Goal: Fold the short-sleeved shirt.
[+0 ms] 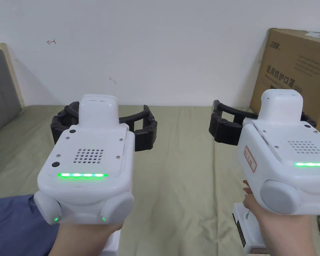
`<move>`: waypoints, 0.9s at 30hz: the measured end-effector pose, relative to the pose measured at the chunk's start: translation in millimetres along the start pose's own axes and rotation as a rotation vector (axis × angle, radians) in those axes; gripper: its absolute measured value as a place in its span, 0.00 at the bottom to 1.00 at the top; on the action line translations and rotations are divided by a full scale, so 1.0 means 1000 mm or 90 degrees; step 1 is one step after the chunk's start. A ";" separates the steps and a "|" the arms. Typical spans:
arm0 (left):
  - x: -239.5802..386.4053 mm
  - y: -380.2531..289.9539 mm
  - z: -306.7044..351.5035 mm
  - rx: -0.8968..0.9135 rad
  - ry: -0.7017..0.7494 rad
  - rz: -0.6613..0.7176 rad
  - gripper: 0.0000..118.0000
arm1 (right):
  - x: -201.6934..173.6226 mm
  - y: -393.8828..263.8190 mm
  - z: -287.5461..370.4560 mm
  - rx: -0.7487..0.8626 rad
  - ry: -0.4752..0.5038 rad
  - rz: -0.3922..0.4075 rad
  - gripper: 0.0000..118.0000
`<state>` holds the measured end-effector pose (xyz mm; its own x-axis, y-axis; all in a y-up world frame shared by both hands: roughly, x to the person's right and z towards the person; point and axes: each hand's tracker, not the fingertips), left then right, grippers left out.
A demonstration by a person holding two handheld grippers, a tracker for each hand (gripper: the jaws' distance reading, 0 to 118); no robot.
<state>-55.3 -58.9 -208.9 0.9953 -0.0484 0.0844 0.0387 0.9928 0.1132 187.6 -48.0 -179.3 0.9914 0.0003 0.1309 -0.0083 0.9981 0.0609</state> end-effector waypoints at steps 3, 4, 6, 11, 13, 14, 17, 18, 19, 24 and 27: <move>-0.001 -0.001 0.001 -0.001 -0.003 0.009 0.98 | 0.000 -0.001 0.000 -0.003 -0.001 -0.005 0.97; -0.002 -0.001 0.002 -0.002 -0.008 0.018 0.98 | 0.000 -0.002 0.000 -0.004 -0.002 -0.006 0.97; -0.002 -0.002 0.002 -0.002 -0.008 0.023 0.98 | 0.000 -0.003 0.001 -0.006 -0.003 -0.007 0.97; -0.002 -0.003 0.002 -0.006 -0.001 0.019 0.98 | 0.000 -0.007 -0.001 -0.011 -0.005 0.002 0.97; -0.003 -0.003 0.003 -0.008 0.000 0.020 0.98 | 0.000 -0.007 -0.001 -0.014 -0.007 0.004 0.97; -0.003 -0.003 0.003 -0.008 0.000 0.020 0.98 | 0.000 -0.007 -0.001 -0.015 -0.006 0.002 0.97; -0.003 -0.004 0.004 -0.008 0.001 0.014 0.98 | 0.000 -0.007 0.000 -0.015 -0.004 -0.003 0.97; -0.003 -0.004 0.004 -0.007 0.001 0.012 0.98 | 0.000 -0.007 0.000 -0.015 -0.004 -0.003 0.97; -0.003 -0.004 0.004 -0.007 0.001 0.010 0.98 | -0.001 -0.007 0.000 -0.015 -0.004 -0.003 0.97; -0.003 -0.002 0.006 -0.005 0.001 0.008 0.98 | -0.002 -0.006 0.002 -0.011 -0.002 0.001 0.97; -0.003 -0.001 0.007 -0.003 0.000 0.009 0.98 | -0.002 -0.004 0.004 -0.009 -0.001 0.001 0.97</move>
<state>-58.9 -60.6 -202.4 0.9958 -0.0342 0.0855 0.0249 0.9939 0.1077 184.7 -52.2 -176.0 0.9911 0.0022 0.1329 -0.0084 0.9989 0.0461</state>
